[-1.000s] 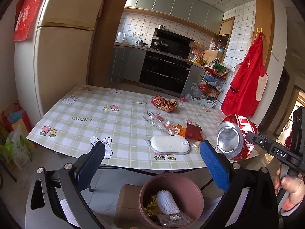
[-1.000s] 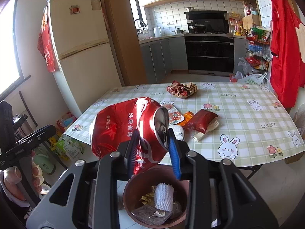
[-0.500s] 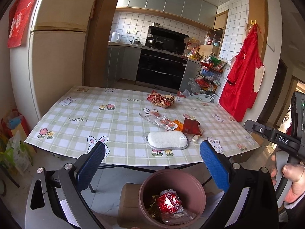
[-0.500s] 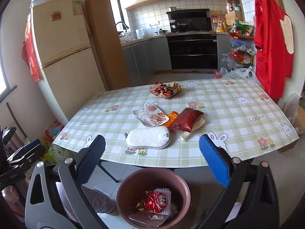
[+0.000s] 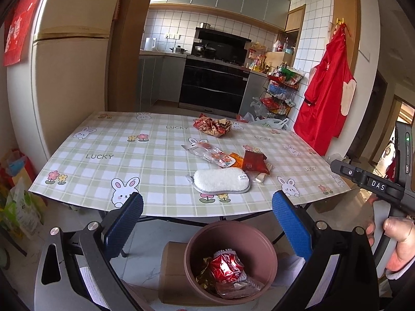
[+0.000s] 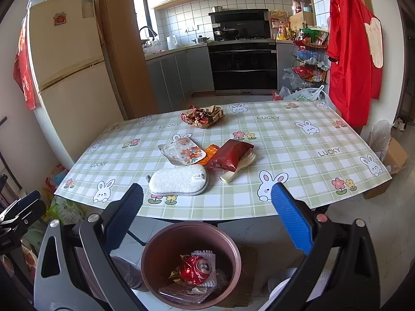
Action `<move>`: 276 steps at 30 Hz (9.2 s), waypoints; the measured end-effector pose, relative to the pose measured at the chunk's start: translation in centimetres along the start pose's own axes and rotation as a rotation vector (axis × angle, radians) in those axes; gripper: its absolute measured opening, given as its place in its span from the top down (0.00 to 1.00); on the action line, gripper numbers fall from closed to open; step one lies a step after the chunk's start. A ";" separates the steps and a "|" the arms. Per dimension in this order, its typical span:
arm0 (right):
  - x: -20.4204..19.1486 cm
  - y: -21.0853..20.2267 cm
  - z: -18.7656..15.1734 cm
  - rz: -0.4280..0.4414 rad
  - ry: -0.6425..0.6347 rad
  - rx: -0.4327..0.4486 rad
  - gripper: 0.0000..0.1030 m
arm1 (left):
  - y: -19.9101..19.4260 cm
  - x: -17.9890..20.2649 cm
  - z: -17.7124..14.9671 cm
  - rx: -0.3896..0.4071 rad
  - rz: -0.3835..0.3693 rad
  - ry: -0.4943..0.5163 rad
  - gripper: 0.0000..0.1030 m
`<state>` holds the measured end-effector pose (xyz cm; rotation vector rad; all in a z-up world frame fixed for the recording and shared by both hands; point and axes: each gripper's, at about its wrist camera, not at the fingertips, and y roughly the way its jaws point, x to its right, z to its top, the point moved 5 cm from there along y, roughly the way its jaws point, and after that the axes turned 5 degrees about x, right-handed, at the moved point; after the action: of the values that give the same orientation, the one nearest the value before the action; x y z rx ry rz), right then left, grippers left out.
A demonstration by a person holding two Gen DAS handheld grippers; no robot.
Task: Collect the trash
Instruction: 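Move both tools back toward the trash on the table, then grasp the clear flower-printed plastic package with the left tool and lift it, then grasp the white plastic fork with the right tool while the left holds the package, then carry the package over the pink bucket and open the left tool while the right holds the fork, then lower the white plastic fork into the pink bucket and open the right tool, then move both tools back toward the trash on the table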
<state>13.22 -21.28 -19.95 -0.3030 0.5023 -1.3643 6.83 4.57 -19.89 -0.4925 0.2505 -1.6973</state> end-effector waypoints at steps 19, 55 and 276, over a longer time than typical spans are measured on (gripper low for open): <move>3.7 2.1 -0.7 -0.060 0.020 -0.005 0.05 | 4.8 -0.8 -0.7 -0.072 0.013 0.010 0.05; 13.5 17.8 -0.8 -0.058 0.063 -0.159 0.05 | 37.2 -3.5 -0.5 -0.401 -0.002 -0.695 0.27; 0.8 3.1 2.7 0.093 -0.046 0.006 0.05 | 5.1 -2.3 5.0 0.003 0.016 -0.088 0.13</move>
<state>17.36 -21.74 -19.28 -0.3016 0.4686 -1.2656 13.89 6.40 -18.14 -0.5605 0.1875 -1.6562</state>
